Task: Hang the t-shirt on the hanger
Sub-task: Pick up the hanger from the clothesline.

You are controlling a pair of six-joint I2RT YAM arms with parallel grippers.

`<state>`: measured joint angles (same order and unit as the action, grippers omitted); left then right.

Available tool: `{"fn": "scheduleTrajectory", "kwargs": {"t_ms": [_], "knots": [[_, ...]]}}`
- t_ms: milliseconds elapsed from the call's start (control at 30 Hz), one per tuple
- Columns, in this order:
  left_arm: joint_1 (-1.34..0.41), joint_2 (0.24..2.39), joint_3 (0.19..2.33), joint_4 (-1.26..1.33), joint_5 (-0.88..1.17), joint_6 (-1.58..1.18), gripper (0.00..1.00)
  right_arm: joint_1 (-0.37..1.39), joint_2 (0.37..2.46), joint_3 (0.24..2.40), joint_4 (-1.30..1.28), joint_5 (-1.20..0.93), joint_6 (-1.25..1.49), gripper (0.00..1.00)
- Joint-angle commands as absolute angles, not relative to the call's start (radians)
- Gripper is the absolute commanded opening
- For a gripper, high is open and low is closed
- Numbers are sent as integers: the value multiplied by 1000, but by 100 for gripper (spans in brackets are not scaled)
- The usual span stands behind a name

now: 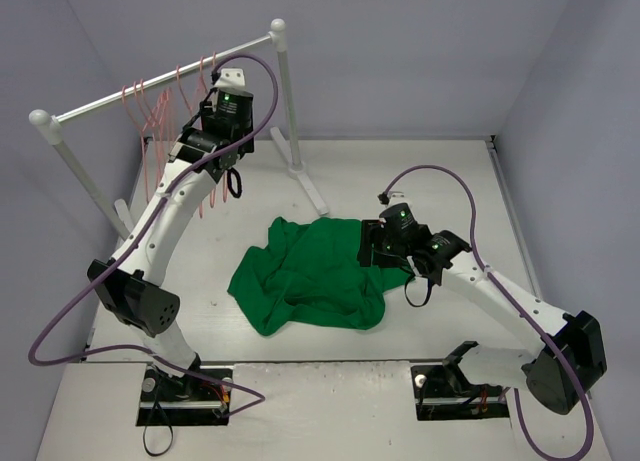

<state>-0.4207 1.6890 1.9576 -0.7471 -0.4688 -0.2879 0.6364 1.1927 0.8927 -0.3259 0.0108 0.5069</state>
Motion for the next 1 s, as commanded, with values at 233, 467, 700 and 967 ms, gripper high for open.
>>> {"fn": "scheduleTrajectory", "kwargs": {"t_ms": [233, 467, 700, 967], "knots": [[-397, 1661, 1930, -713, -433, -296, 28, 640, 1161, 879, -310, 20, 514, 59], [-397, 1651, 1908, -713, -428, -301, 18, 640, 1161, 879, -308, 28, 523, 60], [-397, 1641, 1904, -709, -400, -299, 0, 640, 1150, 868, -308, 31, 530, 60], [-396, 1603, 1921, -672, -384, -282, 0, 641, 1136, 862, -310, 29, 535, 60]]}}
